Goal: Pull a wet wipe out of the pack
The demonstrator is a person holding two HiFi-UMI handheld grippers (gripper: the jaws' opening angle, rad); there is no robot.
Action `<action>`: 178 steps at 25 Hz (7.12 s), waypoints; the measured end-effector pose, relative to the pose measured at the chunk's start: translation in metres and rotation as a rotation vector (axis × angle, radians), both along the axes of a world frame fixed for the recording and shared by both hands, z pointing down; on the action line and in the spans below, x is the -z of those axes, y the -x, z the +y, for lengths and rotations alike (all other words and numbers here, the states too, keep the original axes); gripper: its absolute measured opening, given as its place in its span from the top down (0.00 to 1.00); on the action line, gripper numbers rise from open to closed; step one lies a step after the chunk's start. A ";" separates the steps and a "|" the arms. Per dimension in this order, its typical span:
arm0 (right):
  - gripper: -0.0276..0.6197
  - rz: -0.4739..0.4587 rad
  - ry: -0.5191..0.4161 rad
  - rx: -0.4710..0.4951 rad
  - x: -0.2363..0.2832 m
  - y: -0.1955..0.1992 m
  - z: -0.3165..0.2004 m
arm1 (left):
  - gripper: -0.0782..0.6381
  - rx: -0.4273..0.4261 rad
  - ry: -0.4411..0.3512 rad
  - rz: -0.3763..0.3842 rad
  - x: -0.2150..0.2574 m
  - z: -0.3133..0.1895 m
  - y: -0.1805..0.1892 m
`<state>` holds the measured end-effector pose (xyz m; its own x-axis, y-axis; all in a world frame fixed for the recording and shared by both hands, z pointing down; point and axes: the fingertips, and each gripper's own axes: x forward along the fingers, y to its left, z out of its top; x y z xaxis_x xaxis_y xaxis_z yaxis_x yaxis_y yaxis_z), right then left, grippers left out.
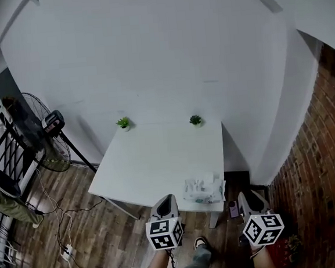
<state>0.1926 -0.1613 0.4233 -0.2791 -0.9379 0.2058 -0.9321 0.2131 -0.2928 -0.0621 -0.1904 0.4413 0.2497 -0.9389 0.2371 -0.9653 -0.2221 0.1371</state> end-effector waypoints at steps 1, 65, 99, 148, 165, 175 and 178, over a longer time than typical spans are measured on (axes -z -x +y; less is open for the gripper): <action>0.80 0.004 -0.002 -0.001 0.003 0.000 -0.012 | 0.89 -0.008 -0.003 0.000 0.003 -0.014 -0.002; 0.82 0.204 0.356 0.776 -0.115 0.117 -0.143 | 0.89 0.462 0.314 0.065 -0.124 -0.052 0.079; 0.84 0.489 0.566 1.208 -0.176 0.153 -0.119 | 0.89 0.602 0.360 0.150 -0.158 -0.022 0.119; 0.95 0.421 0.524 1.097 -0.148 0.144 -0.124 | 0.89 0.497 0.297 0.066 -0.112 -0.035 0.108; 0.95 0.389 0.468 1.009 -0.118 0.129 -0.139 | 0.89 0.460 0.246 0.064 -0.090 -0.050 0.099; 0.95 0.388 0.436 0.987 -0.101 0.125 -0.144 | 0.89 0.453 0.213 0.071 -0.078 -0.058 0.097; 0.95 0.393 0.419 0.982 -0.095 0.125 -0.146 | 0.89 0.453 0.202 0.076 -0.075 -0.061 0.097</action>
